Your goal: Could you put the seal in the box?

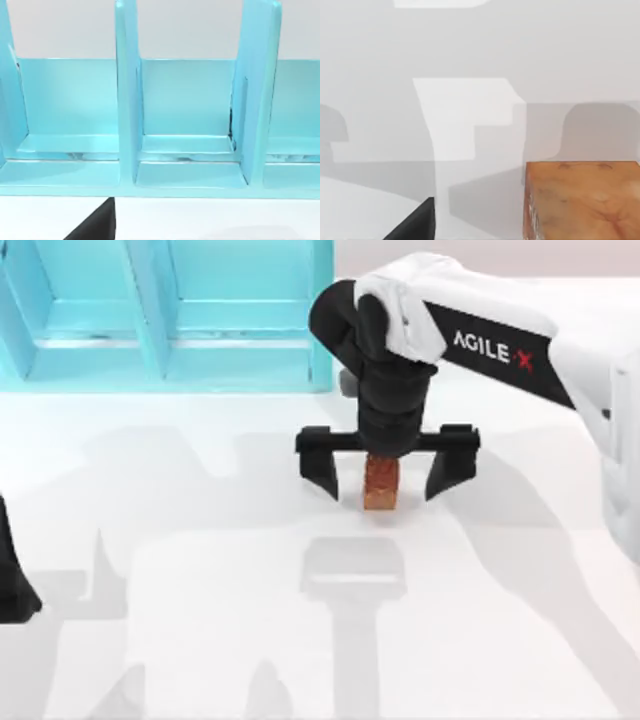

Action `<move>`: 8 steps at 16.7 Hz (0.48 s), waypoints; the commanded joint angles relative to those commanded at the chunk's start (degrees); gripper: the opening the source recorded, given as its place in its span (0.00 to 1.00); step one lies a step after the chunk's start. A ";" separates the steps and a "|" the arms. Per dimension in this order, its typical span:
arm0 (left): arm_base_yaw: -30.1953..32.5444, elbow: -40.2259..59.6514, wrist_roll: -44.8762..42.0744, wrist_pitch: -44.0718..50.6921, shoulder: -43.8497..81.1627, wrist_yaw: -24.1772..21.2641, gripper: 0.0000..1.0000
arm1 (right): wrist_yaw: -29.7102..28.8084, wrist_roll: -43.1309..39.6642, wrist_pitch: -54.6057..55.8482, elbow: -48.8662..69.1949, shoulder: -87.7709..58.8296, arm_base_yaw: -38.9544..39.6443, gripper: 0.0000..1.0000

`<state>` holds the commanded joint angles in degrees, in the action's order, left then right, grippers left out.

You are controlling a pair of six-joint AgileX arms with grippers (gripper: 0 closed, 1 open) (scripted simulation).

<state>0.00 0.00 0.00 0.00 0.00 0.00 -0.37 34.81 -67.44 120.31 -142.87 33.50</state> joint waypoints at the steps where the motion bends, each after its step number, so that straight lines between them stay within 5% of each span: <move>1: 0.00 0.00 0.00 0.00 0.00 0.00 1.00 | 0.00 0.00 0.00 0.00 0.00 0.00 1.00; 3: 0.00 0.00 0.00 0.00 0.00 0.00 1.00 | 0.00 0.00 0.00 0.00 0.00 0.00 1.00; 8: 0.00 0.00 0.00 0.00 0.00 0.00 1.00 | 0.00 0.00 0.00 0.00 0.00 0.00 0.62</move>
<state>0.00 0.00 0.00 0.00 0.00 0.00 -0.37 34.81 -67.44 120.31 -142.87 33.50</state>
